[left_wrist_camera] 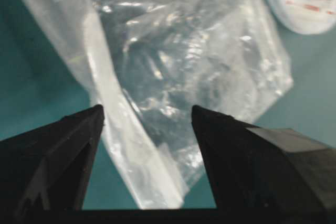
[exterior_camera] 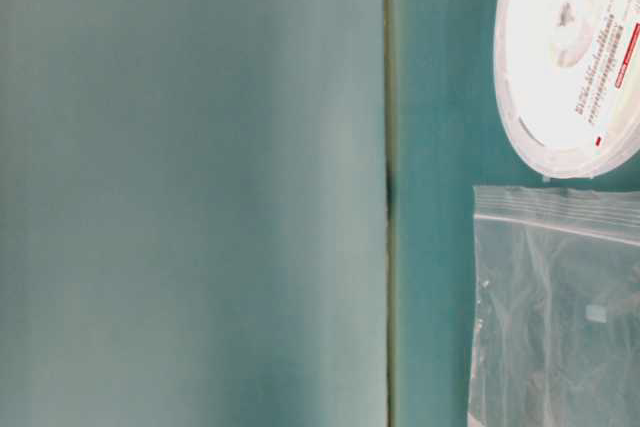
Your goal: Take out the reel from the clear zip bag.
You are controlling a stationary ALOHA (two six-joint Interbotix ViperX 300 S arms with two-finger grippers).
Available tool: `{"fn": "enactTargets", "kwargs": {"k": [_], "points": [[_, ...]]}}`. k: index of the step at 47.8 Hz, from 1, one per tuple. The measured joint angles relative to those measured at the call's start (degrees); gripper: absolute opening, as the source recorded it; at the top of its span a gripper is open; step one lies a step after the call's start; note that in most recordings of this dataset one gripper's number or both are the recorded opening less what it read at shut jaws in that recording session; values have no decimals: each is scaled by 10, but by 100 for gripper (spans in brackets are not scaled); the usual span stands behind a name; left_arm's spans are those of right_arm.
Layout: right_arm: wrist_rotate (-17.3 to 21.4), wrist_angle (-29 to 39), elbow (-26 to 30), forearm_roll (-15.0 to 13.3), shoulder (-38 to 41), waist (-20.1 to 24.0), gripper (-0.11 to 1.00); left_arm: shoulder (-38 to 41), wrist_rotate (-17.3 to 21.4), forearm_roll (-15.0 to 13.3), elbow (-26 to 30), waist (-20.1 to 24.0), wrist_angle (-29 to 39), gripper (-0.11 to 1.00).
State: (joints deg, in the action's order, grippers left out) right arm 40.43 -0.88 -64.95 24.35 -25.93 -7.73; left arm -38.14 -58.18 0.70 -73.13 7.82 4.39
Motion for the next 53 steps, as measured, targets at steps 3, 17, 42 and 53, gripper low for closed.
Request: {"fn": "enactTargets", "kwargs": {"k": [3,17,42,53], "points": [[-8,1,0,-14,-11,0,83,-26,8,0,1,0,18,80],[-46,1,0,-64,-43,0,83,-119,79,0,-1,0,59,80],[-105,1,4,-114,-68,2,83,-149,188,1,4,0,60,80],[-105,7,4,-165,-93,18,83,-149,261,1,5,-13,60,80]]}}
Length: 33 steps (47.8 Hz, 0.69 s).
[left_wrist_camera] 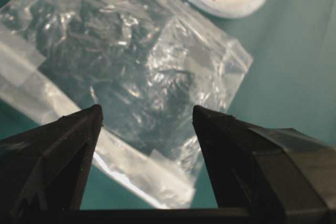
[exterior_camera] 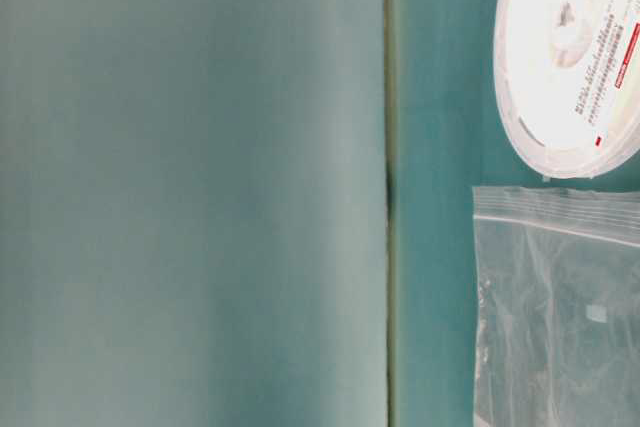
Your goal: Take out the reel from the clear zip bag.
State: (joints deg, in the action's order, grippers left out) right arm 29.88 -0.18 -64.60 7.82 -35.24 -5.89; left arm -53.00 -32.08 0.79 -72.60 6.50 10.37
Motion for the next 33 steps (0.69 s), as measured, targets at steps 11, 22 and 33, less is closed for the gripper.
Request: {"fn": "enactTargets", "kwargs": {"k": [11,22,33], "points": [[0,41,-1,-69,-13,21,83,0,100,0,4,-15,1,80],[-1,81,-1,-99,-14,40,83,0,177,0,5,-31,1,80],[-1,86,-1,-144,-14,58,83,1,189,0,6,-33,9,80]]}}
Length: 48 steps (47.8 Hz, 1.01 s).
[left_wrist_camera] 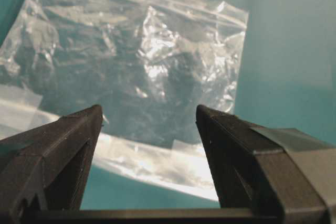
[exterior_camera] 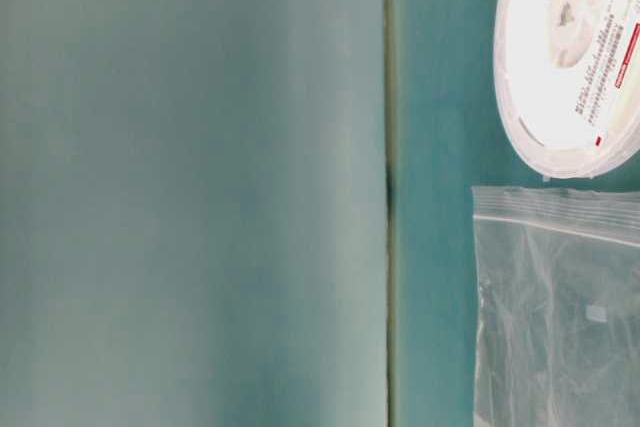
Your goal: Take out the reel from the clear zip bag.
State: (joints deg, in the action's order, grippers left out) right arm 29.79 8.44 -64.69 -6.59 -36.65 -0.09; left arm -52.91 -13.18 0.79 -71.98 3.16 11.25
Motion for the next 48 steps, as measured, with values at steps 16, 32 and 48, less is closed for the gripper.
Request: {"fn": "enactTargets", "kwargs": {"k": [16,32,48], "points": [[0,0,1,-29,-2,4,83,2,4,0,6,-4,27,80],[0,6,0,-31,-3,4,83,1,4,0,7,-7,31,80],[0,16,0,-31,-3,4,83,2,3,0,8,-8,32,80]]}}
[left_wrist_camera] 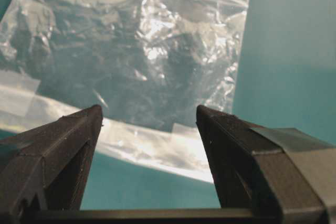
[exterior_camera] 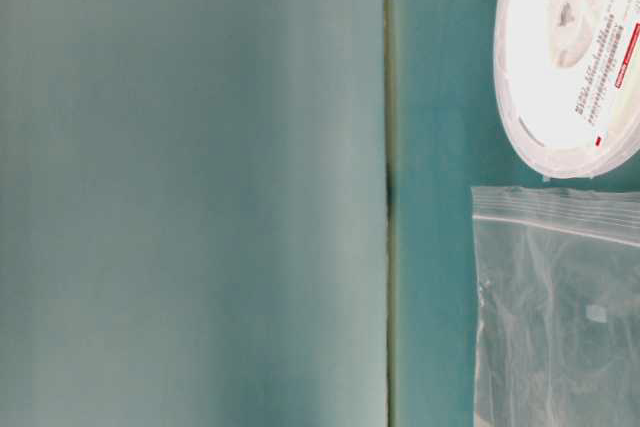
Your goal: Take out the reel from the clear zip bag.
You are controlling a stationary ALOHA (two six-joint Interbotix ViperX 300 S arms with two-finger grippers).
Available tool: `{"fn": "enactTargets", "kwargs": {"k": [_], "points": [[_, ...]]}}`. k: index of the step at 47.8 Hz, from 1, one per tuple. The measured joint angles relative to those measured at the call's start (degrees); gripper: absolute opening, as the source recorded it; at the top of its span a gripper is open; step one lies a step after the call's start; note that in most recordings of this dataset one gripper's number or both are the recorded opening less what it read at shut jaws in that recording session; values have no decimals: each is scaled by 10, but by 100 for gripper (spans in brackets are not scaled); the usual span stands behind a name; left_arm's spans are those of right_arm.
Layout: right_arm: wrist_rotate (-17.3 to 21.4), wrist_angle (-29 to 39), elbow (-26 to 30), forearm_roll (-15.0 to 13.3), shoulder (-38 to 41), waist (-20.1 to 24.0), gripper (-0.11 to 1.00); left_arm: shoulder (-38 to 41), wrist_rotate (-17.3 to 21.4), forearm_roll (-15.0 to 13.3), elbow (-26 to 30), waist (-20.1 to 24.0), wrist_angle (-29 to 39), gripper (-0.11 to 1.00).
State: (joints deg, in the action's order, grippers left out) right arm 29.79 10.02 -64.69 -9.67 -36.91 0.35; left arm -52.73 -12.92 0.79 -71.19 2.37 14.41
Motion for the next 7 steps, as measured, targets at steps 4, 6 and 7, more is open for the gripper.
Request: {"fn": "enactTargets", "kwargs": {"k": [4,6,7], "points": [[0,-1,0,1,0,0,83,0,0,0,0,0,-1,80],[0,-1,0,0,0,0,83,-1,0,0,0,0,-1,80],[0,-1,0,0,0,0,83,0,1,0,0,0,0,80]]}}
